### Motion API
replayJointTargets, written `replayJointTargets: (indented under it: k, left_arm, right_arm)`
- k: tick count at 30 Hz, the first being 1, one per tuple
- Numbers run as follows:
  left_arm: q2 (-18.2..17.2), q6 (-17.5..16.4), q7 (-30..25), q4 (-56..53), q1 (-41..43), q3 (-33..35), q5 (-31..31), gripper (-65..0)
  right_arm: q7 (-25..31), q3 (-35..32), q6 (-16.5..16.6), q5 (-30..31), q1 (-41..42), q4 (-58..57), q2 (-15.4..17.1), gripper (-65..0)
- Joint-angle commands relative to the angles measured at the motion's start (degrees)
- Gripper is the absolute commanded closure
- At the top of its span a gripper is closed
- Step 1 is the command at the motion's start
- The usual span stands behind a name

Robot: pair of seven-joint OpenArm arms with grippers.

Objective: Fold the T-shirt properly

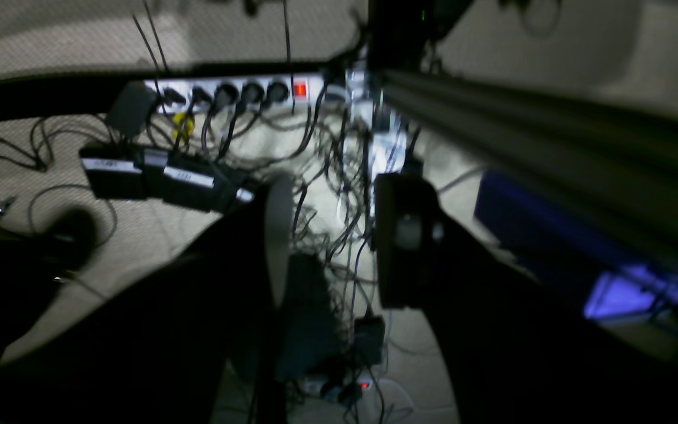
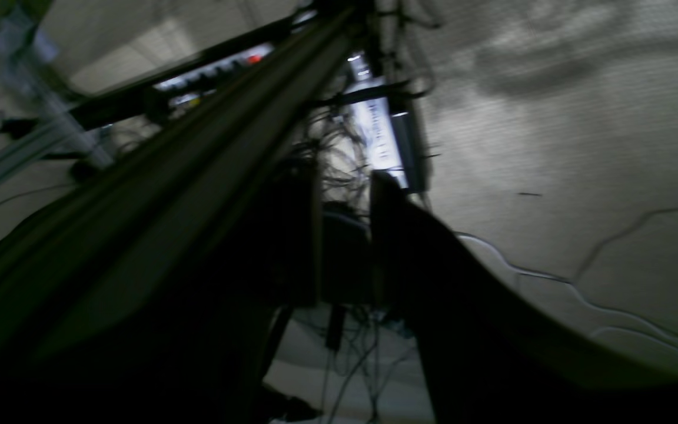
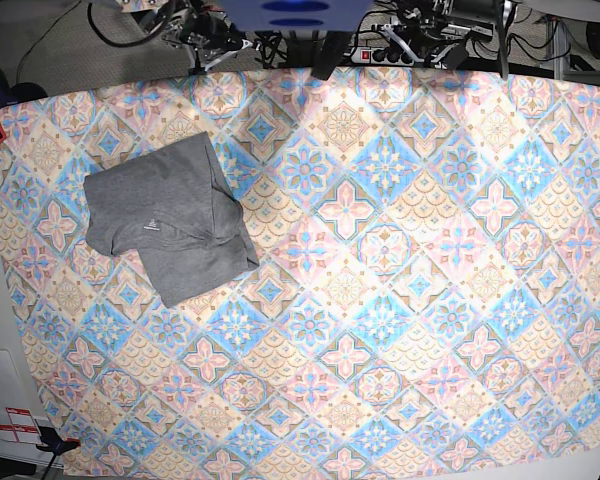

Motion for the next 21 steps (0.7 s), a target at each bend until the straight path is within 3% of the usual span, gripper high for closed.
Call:
replayJointTargets:
  k: [1,8,21]
  left_arm:
    - [-0.5,-0.2,-0.6,0.0,-0.4,0.1,0.7,-22.8]
    - [-0.6,-0.2,-0.6,0.0,-0.4,0.1,2.3,-22.8]
    - [0.0,-0.2,-0.6,0.0,-1.0,-0.1,1.8,-22.8]
  right_arm:
    - [0.1,0.0,0.4,0.4,-0.1,-0.1,-0.5,-14.3]
    - [1.3,0.0,0.4,0.4,-0.1,-0.1,-2.2,-14.4]
    - [1.7,-0.1,0.4,0.0,-0.1,0.1,-1.9,-14.3]
